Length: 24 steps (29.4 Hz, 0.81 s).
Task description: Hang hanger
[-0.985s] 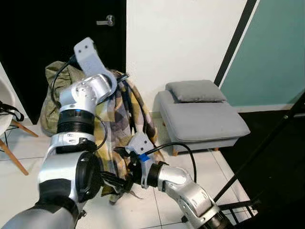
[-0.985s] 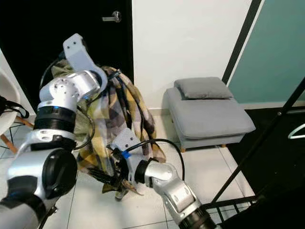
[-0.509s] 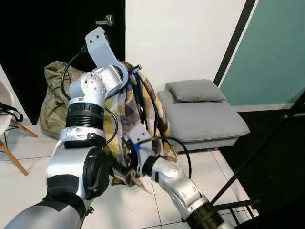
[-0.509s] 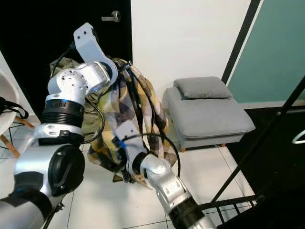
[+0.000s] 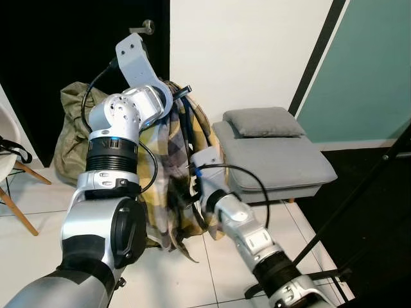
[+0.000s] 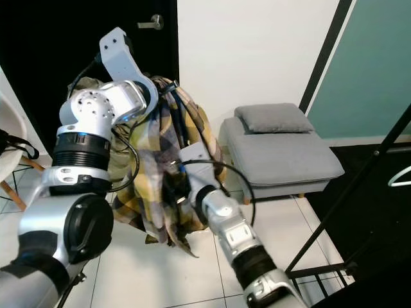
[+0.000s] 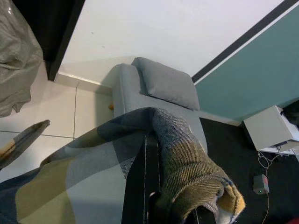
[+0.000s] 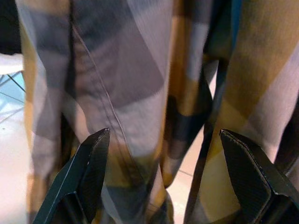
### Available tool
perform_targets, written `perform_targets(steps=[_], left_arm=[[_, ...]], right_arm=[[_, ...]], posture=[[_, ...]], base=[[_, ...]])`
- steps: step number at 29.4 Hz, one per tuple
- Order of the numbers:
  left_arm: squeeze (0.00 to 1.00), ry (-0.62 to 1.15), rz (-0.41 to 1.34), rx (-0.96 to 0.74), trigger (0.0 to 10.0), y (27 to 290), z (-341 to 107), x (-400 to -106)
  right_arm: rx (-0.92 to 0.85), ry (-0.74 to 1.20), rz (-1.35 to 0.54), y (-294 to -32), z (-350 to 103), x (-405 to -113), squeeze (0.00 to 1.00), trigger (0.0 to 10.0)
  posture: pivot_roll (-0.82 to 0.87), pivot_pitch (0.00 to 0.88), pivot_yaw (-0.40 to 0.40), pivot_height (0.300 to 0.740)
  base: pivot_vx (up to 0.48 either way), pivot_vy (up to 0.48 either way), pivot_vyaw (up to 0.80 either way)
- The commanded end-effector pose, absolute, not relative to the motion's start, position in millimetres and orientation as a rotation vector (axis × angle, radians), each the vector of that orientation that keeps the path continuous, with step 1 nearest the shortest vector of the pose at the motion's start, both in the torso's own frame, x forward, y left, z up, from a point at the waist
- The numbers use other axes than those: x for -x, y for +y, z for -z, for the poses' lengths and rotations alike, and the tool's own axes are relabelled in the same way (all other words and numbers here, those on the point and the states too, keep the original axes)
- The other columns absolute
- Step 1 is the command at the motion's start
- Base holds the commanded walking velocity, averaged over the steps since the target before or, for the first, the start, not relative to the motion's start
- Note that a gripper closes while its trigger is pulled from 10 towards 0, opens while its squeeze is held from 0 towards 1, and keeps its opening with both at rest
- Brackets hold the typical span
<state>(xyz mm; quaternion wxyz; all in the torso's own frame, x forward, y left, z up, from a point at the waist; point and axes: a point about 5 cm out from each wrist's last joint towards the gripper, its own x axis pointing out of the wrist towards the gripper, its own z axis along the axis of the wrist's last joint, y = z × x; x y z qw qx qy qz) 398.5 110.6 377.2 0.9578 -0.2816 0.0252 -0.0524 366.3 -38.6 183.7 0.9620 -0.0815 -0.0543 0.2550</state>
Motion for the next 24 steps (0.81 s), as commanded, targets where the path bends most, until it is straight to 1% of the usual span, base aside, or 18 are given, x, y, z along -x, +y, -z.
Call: perform_targets(steps=[1,4,8,9,10,13,19,20,22,23,24], left_arm=[[0.00,0.014,0.145,0.594,0.0,110,-389,-393],[0.00,0.024,0.160,0.597,0.0,105,-389,-392],[0.00,0.034,0.181,0.598,0.0,100,-390,-390],[0.00,0.039,0.185,0.602,0.0,99,-390,-390],[0.00,0.039,0.185,0.602,0.0,99,-390,-390],[0.00,0.062,0.211,0.622,0.0,93,-389,-389],[0.00,0.084,0.256,0.646,0.0,84,-390,-386],[0.00,0.087,0.261,0.648,0.0,83,-391,-385],[0.00,0.088,0.263,0.647,0.0,83,-391,-384],[0.00,0.089,0.264,0.646,0.0,83,-391,-384],[0.00,0.089,0.266,0.645,0.0,83,-391,-383]], right_arm=[[0.163,-0.111,-0.496,-40,-182,-368,0.00,10.0],[0.151,-0.109,-0.466,-43,-182,-372,0.00,10.0],[0.093,-0.095,-0.476,-41,-180,-375,0.00,10.0],[0.041,-0.083,-0.498,-39,-180,-374,0.00,10.0],[0.041,-0.083,-0.498,-39,-180,-374,0.00,10.0],[-0.056,-0.064,-0.545,-32,-179,-374,0.00,10.0],[-0.090,-0.053,-0.538,-31,-179,-377,0.00,10.0],[-0.098,-0.054,-0.540,-31,-180,-378,0.00,8.2],[-0.105,-0.056,-0.546,-30,-181,-378,0.00,8.2],[-0.109,-0.057,-0.550,-30,-181,-378,0.00,0.0],[-0.114,-0.059,-0.553,-29,-182,-378,0.00,0.0]], posture=[[0.07,0.178,-0.047,0.740],[0.07,0.182,-0.049,0.740],[0.07,0.182,-0.049,0.740],[0.07,0.189,-0.050,0.740],[0.07,0.189,-0.050,0.740],[0.07,0.190,-0.049,0.740],[0.07,0.191,-0.048,0.740],[0.08,0.190,-0.050,0.740],[0.08,0.188,-0.051,0.740],[0.08,0.180,-0.055,0.740],[0.08,0.180,-0.055,0.740]], base=[[0.000,0.000,0.00],[0.000,0.000,0.00],[0.000,0.000,0.00],[0.000,0.000,0.00],[0.000,0.000,0.00],[0.000,0.000,0.00],[0.000,0.000,0.00],[0.000,0.000,0.00],[0.000,0.000,0.00],[0.000,0.000,0.00],[0.000,0.000,0.00]])
